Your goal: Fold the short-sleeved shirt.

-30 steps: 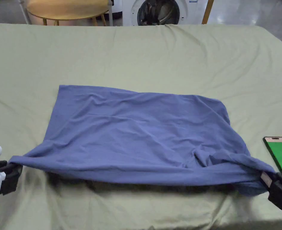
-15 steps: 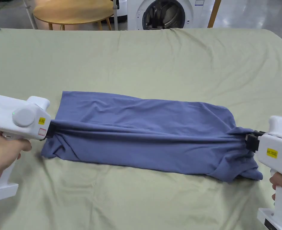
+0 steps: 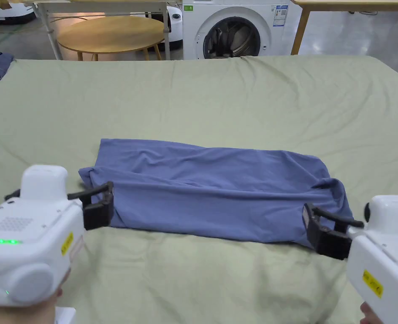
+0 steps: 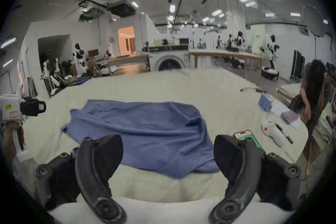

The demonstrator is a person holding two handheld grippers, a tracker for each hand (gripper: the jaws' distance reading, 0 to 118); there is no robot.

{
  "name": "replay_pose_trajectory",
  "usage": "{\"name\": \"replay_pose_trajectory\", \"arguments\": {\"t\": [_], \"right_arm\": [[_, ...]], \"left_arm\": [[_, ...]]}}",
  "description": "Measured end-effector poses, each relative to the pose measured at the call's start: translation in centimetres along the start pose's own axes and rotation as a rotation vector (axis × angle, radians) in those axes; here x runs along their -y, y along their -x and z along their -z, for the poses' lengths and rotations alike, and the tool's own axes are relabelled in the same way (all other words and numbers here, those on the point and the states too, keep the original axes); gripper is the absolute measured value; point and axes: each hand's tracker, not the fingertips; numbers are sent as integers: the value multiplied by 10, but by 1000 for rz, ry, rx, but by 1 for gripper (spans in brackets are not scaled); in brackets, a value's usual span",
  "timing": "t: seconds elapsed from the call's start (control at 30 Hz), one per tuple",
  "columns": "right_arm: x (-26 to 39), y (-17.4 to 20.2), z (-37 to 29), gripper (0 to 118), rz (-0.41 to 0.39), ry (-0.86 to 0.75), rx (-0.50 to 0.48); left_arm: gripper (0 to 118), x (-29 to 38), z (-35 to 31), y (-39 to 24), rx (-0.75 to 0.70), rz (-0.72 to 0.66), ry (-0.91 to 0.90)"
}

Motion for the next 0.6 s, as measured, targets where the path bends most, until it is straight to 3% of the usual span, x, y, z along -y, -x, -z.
{"name": "replay_pose_trajectory", "arguments": {"t": [0.03,0.07,0.1,0.13,0.2,0.53,0.57,0.6], "right_arm": [[3,10,-8,91,-18,-15,0],[6,20,-12,67,-46,-25,20],[8,26,-14,17,-69,-24,42],[11,30,-18,0,-79,-32,36],[12,32,-23,0,-76,-17,-7],[20,12,-19,0,-47,12,17],[21,9,-17,0,-44,18,23],[22,5,-14,0,-41,27,29]], "left_arm": [[82,7,-7,-6,-10,20,18],[51,12,-13,-9,-11,25,26],[0,18,-14,-8,-5,31,49],[0,27,-15,-1,31,19,54],[0,38,-17,9,15,-12,128],[0,70,45,66,-40,-65,273],[15,70,58,68,-57,-55,311],[64,70,73,70,-74,-43,315]]}}
